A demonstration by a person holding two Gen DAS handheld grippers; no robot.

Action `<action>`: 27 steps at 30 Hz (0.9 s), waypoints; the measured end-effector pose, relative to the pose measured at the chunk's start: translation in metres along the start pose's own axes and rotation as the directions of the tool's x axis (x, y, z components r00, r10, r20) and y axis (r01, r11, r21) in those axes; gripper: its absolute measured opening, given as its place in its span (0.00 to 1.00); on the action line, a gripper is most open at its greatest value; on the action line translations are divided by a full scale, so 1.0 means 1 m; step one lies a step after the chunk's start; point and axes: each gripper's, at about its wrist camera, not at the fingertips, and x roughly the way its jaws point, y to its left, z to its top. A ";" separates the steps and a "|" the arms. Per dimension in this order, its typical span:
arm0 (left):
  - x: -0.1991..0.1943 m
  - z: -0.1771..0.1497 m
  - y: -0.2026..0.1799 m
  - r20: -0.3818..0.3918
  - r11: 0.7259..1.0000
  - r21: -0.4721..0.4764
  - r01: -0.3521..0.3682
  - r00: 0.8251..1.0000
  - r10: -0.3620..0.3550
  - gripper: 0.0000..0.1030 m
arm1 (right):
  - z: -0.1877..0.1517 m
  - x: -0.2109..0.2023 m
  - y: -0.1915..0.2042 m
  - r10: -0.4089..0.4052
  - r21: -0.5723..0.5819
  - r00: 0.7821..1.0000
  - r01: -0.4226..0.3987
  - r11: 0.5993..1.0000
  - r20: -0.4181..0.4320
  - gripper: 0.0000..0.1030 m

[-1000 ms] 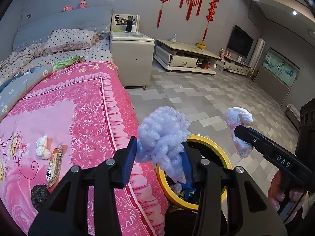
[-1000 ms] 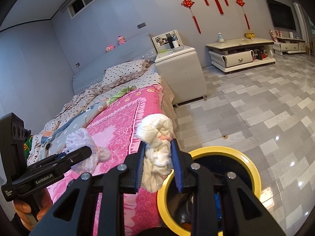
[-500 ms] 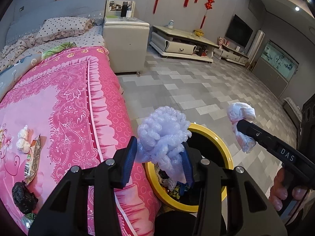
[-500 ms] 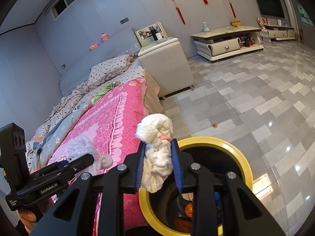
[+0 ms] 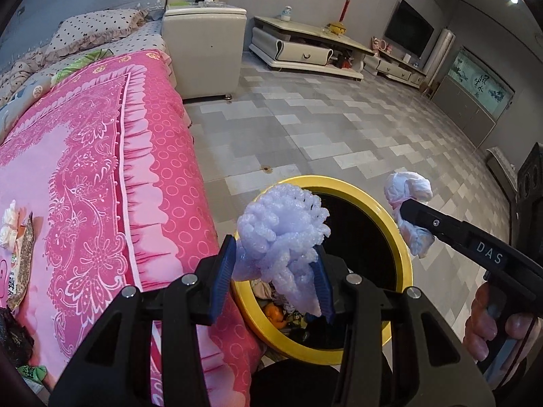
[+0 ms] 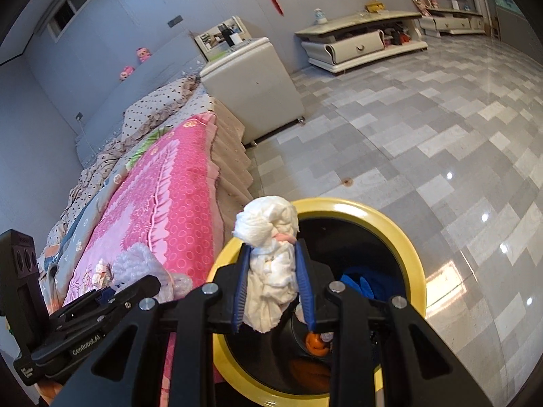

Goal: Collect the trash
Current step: 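Carry the lavender scrubber and white tissue over the bin with both grippers, then open both grippers to drop the scrubber and tissue into the bin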

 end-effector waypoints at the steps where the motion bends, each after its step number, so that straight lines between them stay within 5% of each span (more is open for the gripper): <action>1: 0.003 -0.001 -0.002 -0.007 1.000 0.007 0.005 1.000 -0.005 0.40 | -0.001 0.003 -0.004 -0.006 0.011 1.000 0.006 1.000 -0.008 0.24; 18: 0.030 -0.007 -0.018 -0.057 0.999 0.030 0.026 0.998 -0.024 0.50 | -0.006 0.013 -0.036 -0.055 0.093 0.998 0.057 0.994 -0.025 0.25; 27: 0.014 -0.008 -0.014 -0.030 1.000 0.015 0.003 1.000 -0.003 0.75 | -0.007 0.002 -0.037 -0.077 0.113 0.997 0.077 0.991 -0.008 0.52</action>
